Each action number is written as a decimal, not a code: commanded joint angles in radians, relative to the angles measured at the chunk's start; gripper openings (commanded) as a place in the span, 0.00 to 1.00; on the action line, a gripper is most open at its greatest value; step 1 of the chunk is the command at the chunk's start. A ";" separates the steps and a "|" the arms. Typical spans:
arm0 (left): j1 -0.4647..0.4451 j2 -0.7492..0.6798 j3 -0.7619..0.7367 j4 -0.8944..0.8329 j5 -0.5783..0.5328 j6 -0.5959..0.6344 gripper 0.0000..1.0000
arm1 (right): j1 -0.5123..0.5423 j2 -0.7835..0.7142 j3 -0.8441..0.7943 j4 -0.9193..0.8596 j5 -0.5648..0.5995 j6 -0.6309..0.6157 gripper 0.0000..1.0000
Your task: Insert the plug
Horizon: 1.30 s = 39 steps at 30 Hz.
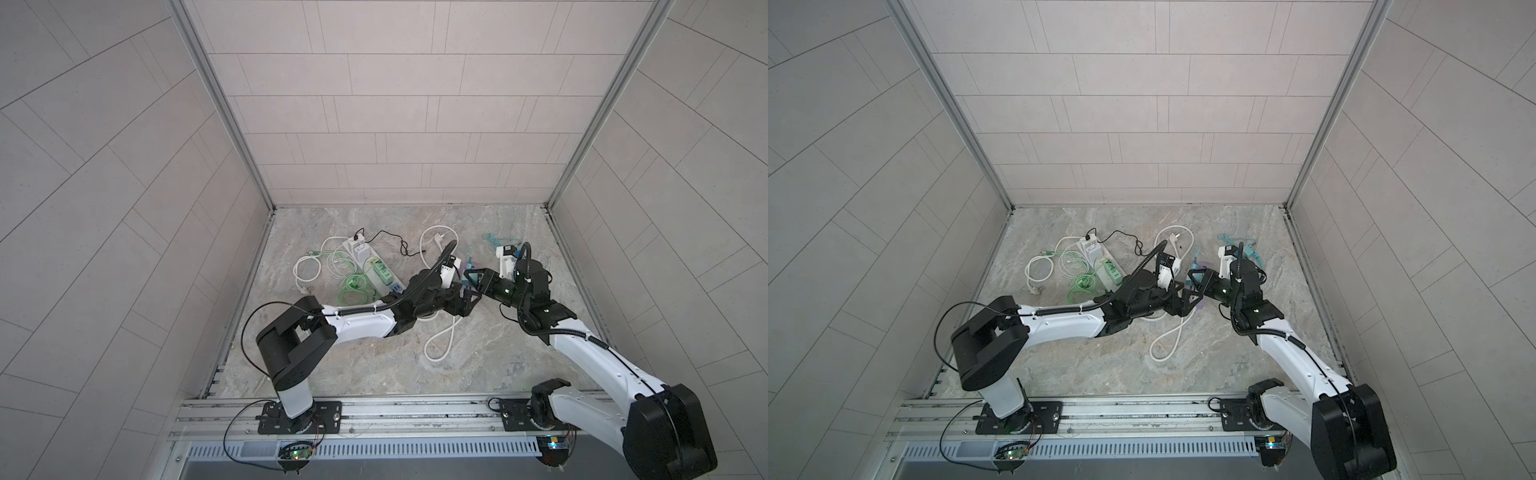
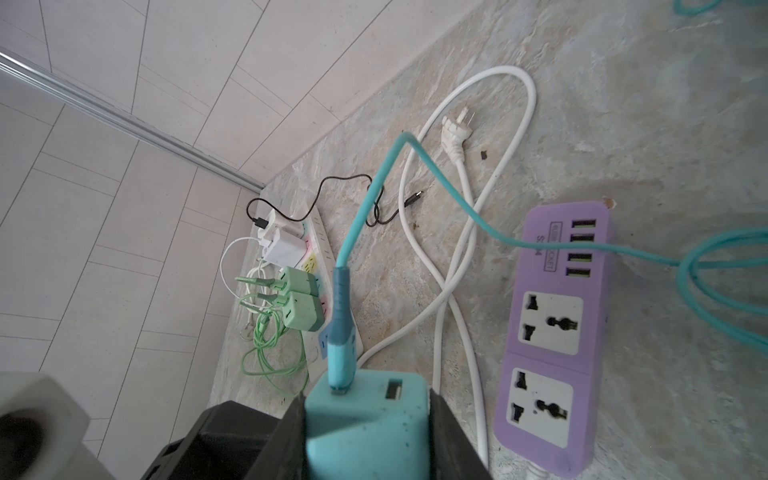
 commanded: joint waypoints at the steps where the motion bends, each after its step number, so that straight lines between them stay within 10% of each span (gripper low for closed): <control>1: 0.021 0.031 0.028 0.096 -0.026 -0.033 0.80 | 0.008 -0.044 -0.006 0.011 -0.006 0.004 0.23; 18: 0.025 0.061 0.032 0.188 -0.065 -0.032 0.64 | 0.035 -0.055 -0.025 0.034 -0.021 0.019 0.21; 30: 0.025 0.067 0.029 0.246 -0.066 0.006 0.27 | 0.048 -0.072 -0.033 0.009 -0.032 0.012 0.22; 39: 0.025 0.083 0.018 0.235 -0.050 0.052 0.07 | 0.049 -0.122 -0.048 -0.012 0.010 -0.010 0.46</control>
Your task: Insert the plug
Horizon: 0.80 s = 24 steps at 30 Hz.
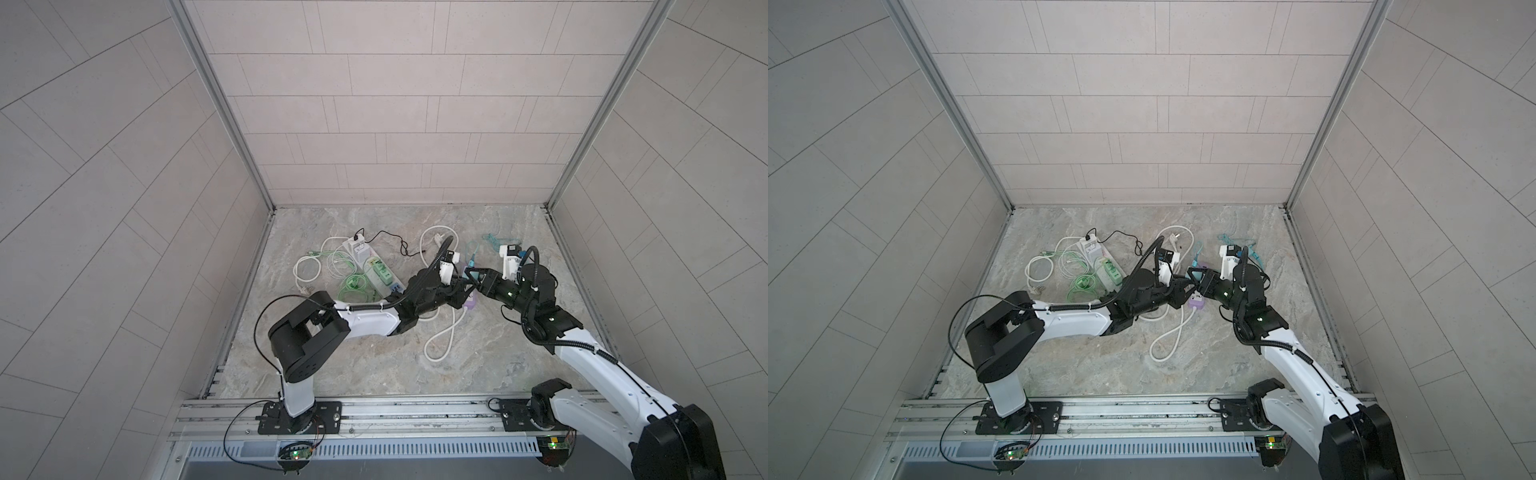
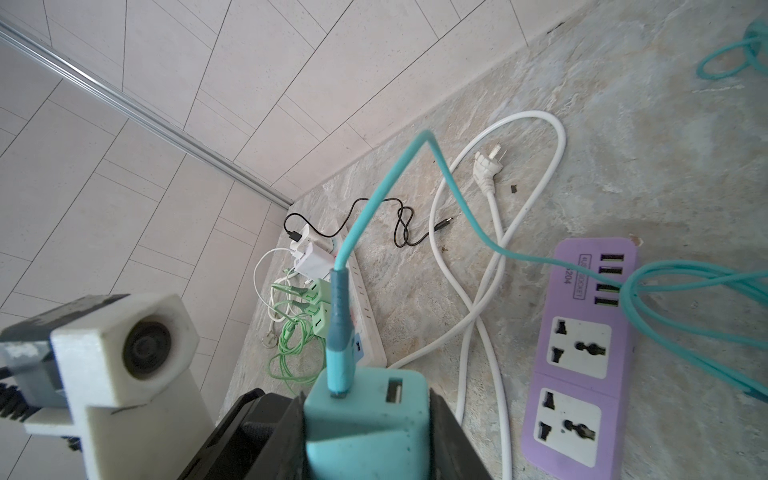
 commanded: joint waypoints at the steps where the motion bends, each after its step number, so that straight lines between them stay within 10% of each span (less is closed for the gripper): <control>1: 0.009 0.017 0.005 0.062 -0.029 0.053 0.07 | 0.013 -0.040 -0.013 -0.070 -0.005 -0.015 0.53; 9: 0.011 -0.003 -0.067 0.077 -0.043 0.207 0.07 | -0.020 -0.065 0.107 -0.328 -0.018 -0.112 0.66; 24: 0.016 0.020 -0.282 0.519 0.121 0.561 0.15 | -0.081 0.057 0.225 -0.600 -0.317 -0.354 0.61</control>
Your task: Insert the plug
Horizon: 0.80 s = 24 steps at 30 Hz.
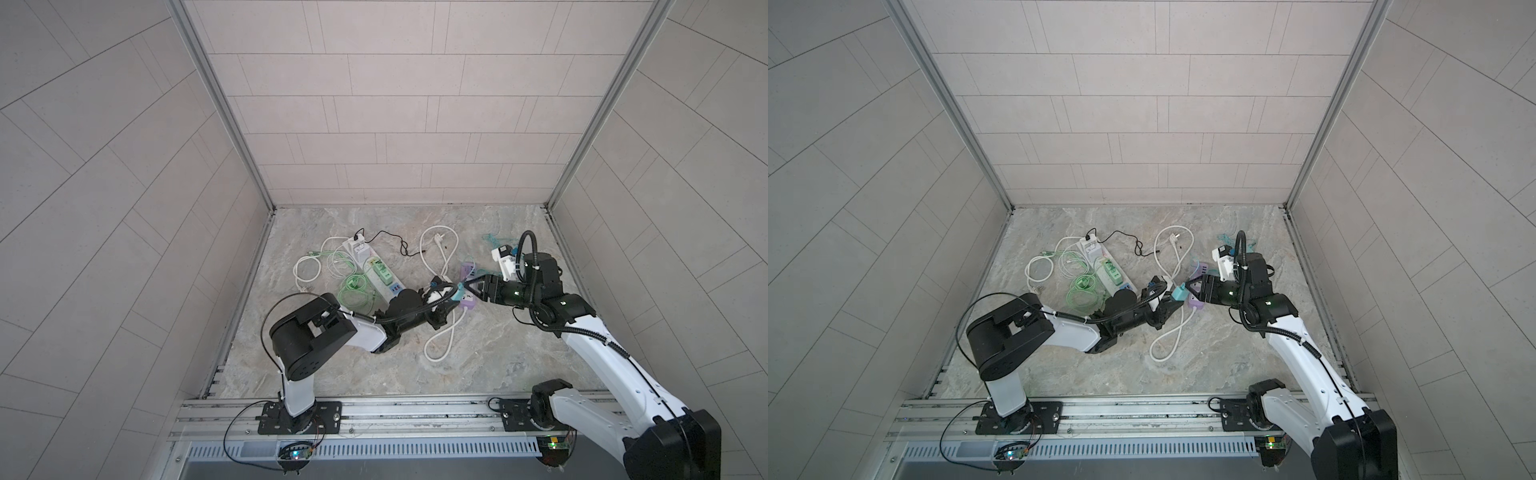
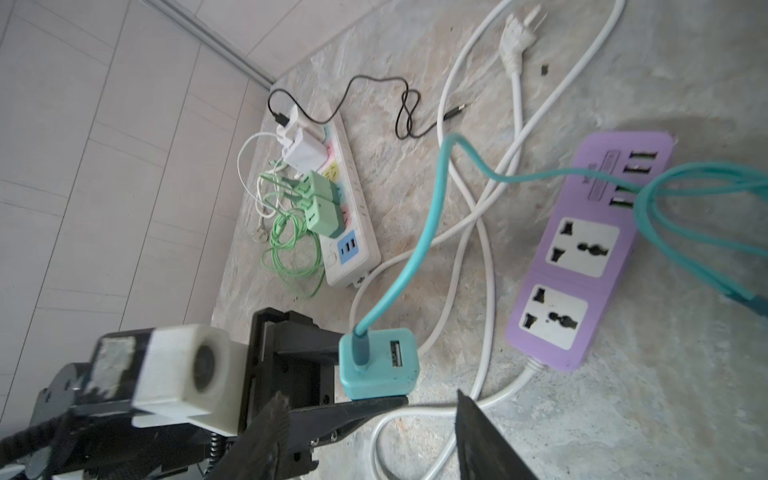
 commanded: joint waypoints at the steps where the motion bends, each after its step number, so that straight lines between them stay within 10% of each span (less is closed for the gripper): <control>1: 0.006 0.018 0.006 0.190 0.073 0.074 0.15 | 0.003 0.000 0.015 -0.082 -0.060 -0.094 0.61; 24: 0.006 0.056 0.012 0.242 0.136 0.099 0.17 | 0.034 0.074 0.057 -0.023 -0.100 -0.081 0.46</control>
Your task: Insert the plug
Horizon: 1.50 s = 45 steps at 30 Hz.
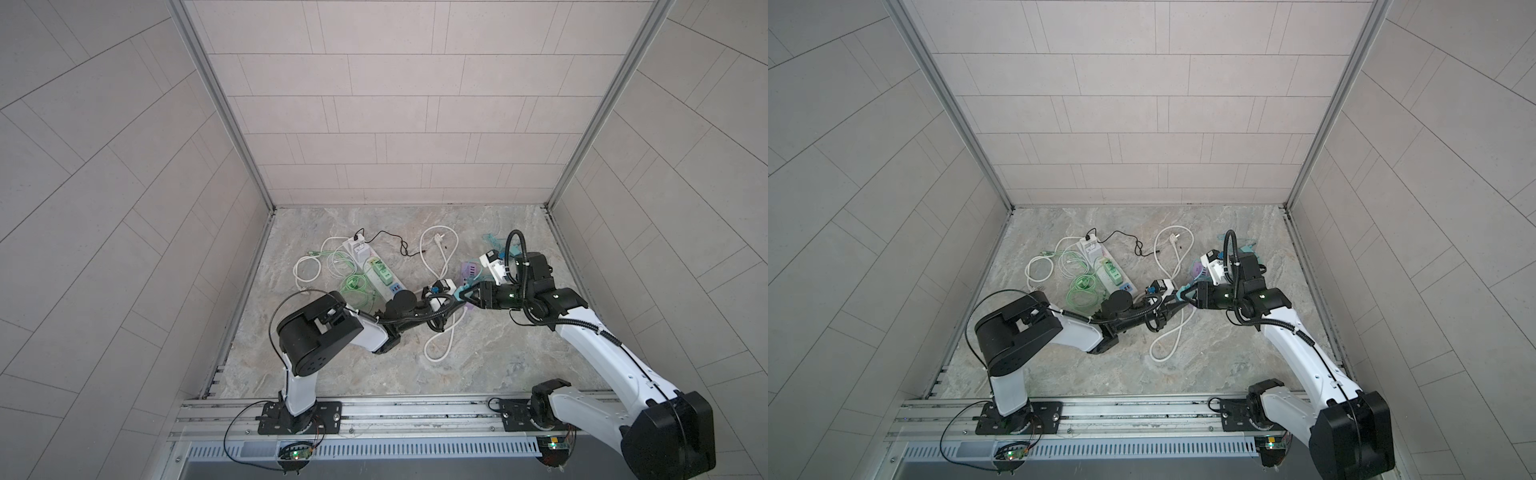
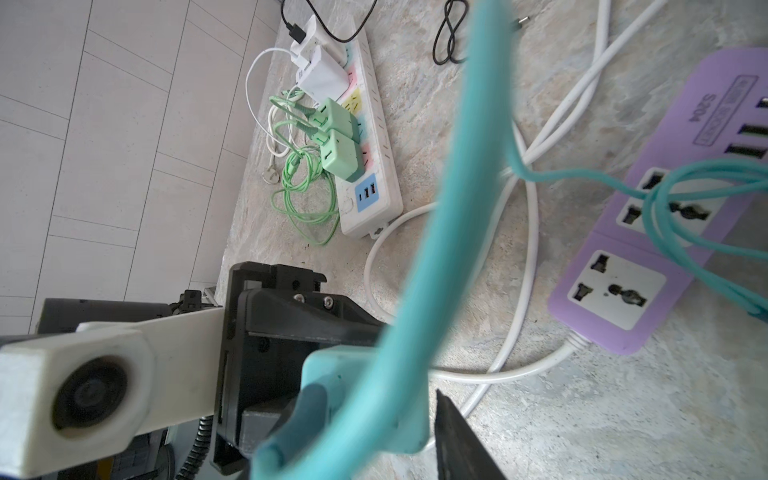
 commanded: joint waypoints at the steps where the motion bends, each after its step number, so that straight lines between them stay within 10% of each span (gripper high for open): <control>1: 0.003 0.007 0.012 0.071 0.036 0.019 0.17 | 0.007 0.010 0.032 0.022 -0.010 0.000 0.46; 30: -0.007 0.015 0.017 0.070 0.065 0.049 0.20 | 0.037 0.038 0.082 -0.071 0.040 -0.048 0.52; 40: -0.006 0.018 0.019 0.073 0.055 0.049 0.21 | 0.037 0.040 0.071 -0.097 0.070 -0.075 0.39; 45: -0.006 0.016 0.018 0.075 0.015 0.039 0.49 | 0.033 0.081 0.121 -0.122 0.202 -0.089 0.25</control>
